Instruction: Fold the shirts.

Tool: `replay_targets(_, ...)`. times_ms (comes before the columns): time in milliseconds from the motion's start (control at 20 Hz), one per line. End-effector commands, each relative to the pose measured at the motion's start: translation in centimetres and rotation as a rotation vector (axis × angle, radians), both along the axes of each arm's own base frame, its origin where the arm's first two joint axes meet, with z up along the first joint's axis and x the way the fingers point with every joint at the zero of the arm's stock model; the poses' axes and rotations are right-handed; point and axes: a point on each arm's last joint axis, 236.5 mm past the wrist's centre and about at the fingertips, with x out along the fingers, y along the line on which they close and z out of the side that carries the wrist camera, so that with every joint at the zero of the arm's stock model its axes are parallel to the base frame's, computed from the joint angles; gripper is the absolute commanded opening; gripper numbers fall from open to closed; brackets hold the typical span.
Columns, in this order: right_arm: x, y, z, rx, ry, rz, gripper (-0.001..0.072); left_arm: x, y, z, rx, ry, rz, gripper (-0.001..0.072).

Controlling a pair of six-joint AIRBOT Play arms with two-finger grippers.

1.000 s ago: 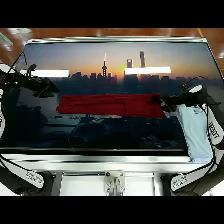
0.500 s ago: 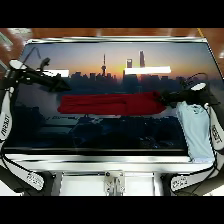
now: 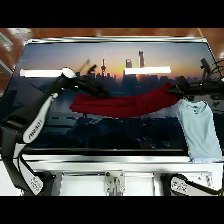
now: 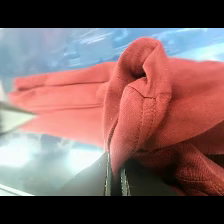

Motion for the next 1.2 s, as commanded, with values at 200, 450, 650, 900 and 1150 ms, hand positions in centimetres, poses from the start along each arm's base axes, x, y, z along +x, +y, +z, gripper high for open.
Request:
replay_targets(200,-4.1,1.3,5.3,-0.001,-0.024,0.003,0.0061,-6.0,-12.2,-2.5,-0.096,0.024,-0.062,0.0047)
replay_targets(450,-5.6,1.9,6.7,0.005,-0.019,0.008,0.0061,-8.3,-17.0,-3.9,-0.241,0.121,-0.033,0.0047)
replay_targets(650,-5.6,2.3,6.2,-0.025,-0.014,0.020,0.0061,-5.2,-13.3,-2.7,-0.245,0.096,-0.025,0.0043)
replay_targets(900,-2.4,9.1,5.4,-0.007,-0.096,0.106,0.0061,2.6,1.2,3.0,-0.039,-0.096,0.074,0.0042)
replay_targets(1150,1.7,22.6,0.7,0.123,-0.139,0.174,0.0061,5.7,17.6,16.1,0.075,-0.348,0.295,0.0043)
